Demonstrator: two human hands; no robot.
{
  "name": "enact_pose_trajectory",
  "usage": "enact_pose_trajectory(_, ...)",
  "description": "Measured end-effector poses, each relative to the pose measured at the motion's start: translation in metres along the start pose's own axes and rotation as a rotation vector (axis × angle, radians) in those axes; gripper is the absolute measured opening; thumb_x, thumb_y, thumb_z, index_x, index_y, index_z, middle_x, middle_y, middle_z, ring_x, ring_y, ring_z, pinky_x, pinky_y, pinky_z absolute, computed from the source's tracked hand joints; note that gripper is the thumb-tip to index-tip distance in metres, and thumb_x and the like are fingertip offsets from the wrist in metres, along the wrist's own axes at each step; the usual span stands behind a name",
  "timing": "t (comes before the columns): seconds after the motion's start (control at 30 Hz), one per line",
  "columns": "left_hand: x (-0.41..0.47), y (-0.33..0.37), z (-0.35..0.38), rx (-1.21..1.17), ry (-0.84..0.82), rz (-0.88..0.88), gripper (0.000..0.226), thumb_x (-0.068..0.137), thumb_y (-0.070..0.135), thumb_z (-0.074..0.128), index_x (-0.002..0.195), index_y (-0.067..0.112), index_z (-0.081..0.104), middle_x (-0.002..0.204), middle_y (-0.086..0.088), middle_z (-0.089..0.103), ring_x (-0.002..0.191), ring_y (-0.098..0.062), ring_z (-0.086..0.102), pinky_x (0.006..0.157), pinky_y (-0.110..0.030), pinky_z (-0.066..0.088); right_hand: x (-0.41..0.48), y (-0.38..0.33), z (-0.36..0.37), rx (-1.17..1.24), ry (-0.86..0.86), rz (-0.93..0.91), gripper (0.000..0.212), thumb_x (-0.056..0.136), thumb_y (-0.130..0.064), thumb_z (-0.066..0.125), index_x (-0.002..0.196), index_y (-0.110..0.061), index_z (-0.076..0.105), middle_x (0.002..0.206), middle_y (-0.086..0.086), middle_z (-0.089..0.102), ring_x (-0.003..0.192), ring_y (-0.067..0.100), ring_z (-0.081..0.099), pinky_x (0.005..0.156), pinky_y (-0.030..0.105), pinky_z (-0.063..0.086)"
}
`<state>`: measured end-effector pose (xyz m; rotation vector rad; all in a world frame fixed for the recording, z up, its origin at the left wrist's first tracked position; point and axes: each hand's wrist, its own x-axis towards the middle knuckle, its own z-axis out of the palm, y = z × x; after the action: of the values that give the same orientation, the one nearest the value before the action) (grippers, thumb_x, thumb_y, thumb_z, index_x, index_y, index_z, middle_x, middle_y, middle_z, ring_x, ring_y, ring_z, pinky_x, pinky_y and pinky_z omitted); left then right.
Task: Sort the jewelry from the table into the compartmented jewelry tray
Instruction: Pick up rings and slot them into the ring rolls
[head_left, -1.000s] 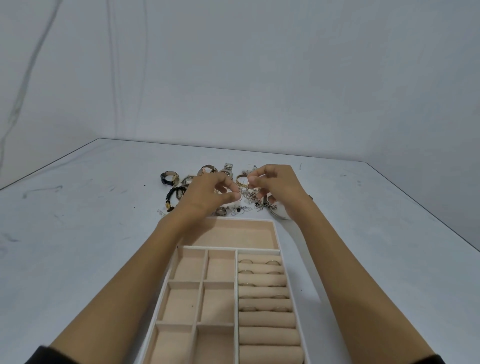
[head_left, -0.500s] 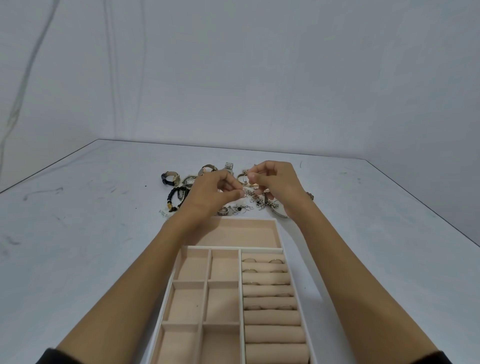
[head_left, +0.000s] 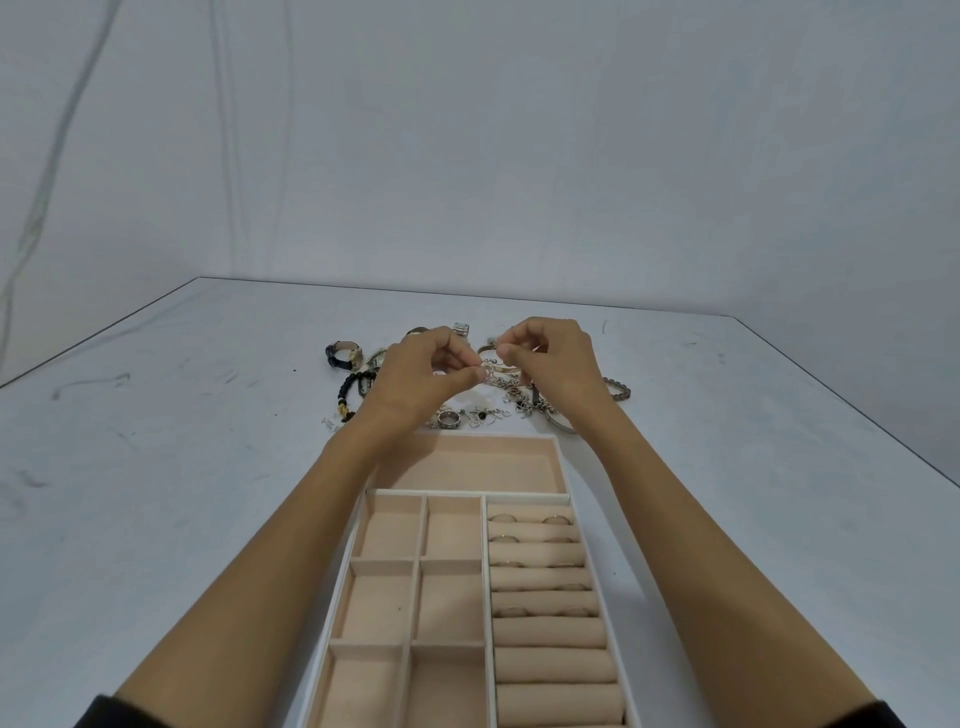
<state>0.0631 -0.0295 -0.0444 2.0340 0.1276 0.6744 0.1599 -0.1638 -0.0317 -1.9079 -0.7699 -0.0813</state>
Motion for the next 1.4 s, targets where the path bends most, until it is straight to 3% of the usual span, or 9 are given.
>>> enact_pose_trajectory(0.27,0.001,0.0,0.001,0.006,0.07,0.013,0.011,0.081,0.015,0.075,0.085,0.01,0.066,0.076,0.008,0.066,0.068,0.005,0.057,0.057,-0.005,0.041,-0.001,0.001,0.004,-0.006,-0.074,-0.013,0.005,0.084,-0.01,0.069,0.083,-0.014,0.073,0.072,0.0,0.067,0.057,0.012,0.056,0.07,0.034,0.053)
enact_pose_trajectory(0.47,0.003,0.0,-0.003,0.01,0.11,0.002,0.011,0.08,0.019,0.076,0.082,0.015,0.065,0.079,0.007,0.068,0.071,-0.001,0.059,0.065,-0.009,0.044,-0.004,0.002,0.005,-0.055,-0.113,0.006,0.005,0.084,-0.007,0.068,0.083,-0.011,0.072,0.069,0.0,0.066,0.056,0.018,0.058,0.068,0.033,0.053)
enact_pose_trajectory(0.6,0.002,-0.01,-0.006,0.252,0.058,-0.066,0.013,0.078,0.023,0.075,0.075,0.027,0.064,0.074,0.01,0.067,0.073,-0.008,0.063,0.073,-0.03,0.05,-0.001,0.009,0.005,-0.093,-0.093,0.042,0.005,0.082,-0.008,0.069,0.082,-0.011,0.073,0.064,-0.007,0.061,0.058,0.009,0.055,0.071,0.034,0.051)
enact_pose_trajectory(0.73,-0.003,-0.011,-0.006,0.46,0.041,-0.094,0.017,0.078,0.025,0.073,0.072,0.032,0.058,0.07,0.013,0.063,0.077,-0.008,0.062,0.074,-0.031,0.046,-0.001,0.015,0.003,-0.116,-0.09,0.077,0.007,0.083,-0.009,0.069,0.079,-0.015,0.072,0.064,-0.005,0.062,0.057,0.008,0.054,0.073,0.038,0.053)
enact_pose_trajectory(0.87,-0.004,-0.008,-0.008,0.448,0.042,-0.134,0.016,0.079,0.029,0.074,0.072,0.032,0.06,0.072,0.013,0.065,0.078,-0.008,0.063,0.068,-0.027,0.044,-0.002,0.014,0.002,-0.119,-0.088,0.091,0.008,0.083,-0.01,0.069,0.078,-0.016,0.072,0.066,-0.002,0.063,0.059,0.013,0.056,0.075,0.04,0.055)
enact_pose_trajectory(0.97,-0.003,-0.002,-0.014,0.406,0.055,-0.156,0.011,0.077,0.031,0.076,0.074,0.03,0.066,0.073,0.013,0.066,0.08,-0.009,0.064,0.072,-0.03,0.049,-0.003,0.008,0.0,-0.109,-0.077,0.086,0.008,0.084,-0.009,0.068,0.081,-0.014,0.072,0.07,0.004,0.065,0.058,0.012,0.054,0.071,0.035,0.053)
enact_pose_trajectory(1.1,-0.006,0.014,-0.024,0.329,0.087,-0.129,0.01,0.073,0.033,0.08,0.074,0.029,0.071,0.071,0.01,0.07,0.077,-0.006,0.067,0.078,-0.035,0.054,-0.008,-0.006,-0.008,-0.019,-0.072,0.083,0.007,0.085,-0.004,0.066,0.085,-0.008,0.072,0.066,-0.003,0.064,0.052,0.012,0.053,0.049,0.016,0.043)
enact_pose_trajectory(1.23,-0.02,0.025,-0.031,0.253,0.088,-0.121,0.014,0.068,0.039,0.084,0.072,0.031,0.073,0.068,0.01,0.072,0.073,-0.006,0.069,0.081,-0.041,0.056,-0.017,-0.016,-0.021,0.084,-0.115,0.098,0.007,0.086,-0.003,0.066,0.089,-0.003,0.072,0.066,-0.002,0.065,0.052,0.013,0.057,0.047,0.022,0.043)
enact_pose_trajectory(1.4,-0.048,0.029,-0.038,0.101,0.059,-0.125,0.017,0.063,0.034,0.087,0.074,0.027,0.076,0.069,0.005,0.073,0.074,-0.013,0.071,0.085,-0.045,0.056,-0.045,-0.02,-0.033,0.14,-0.196,0.117,0.011,0.087,-0.003,0.066,0.094,0.002,0.072,0.076,0.011,0.07,0.056,0.013,0.057,0.044,0.019,0.042)
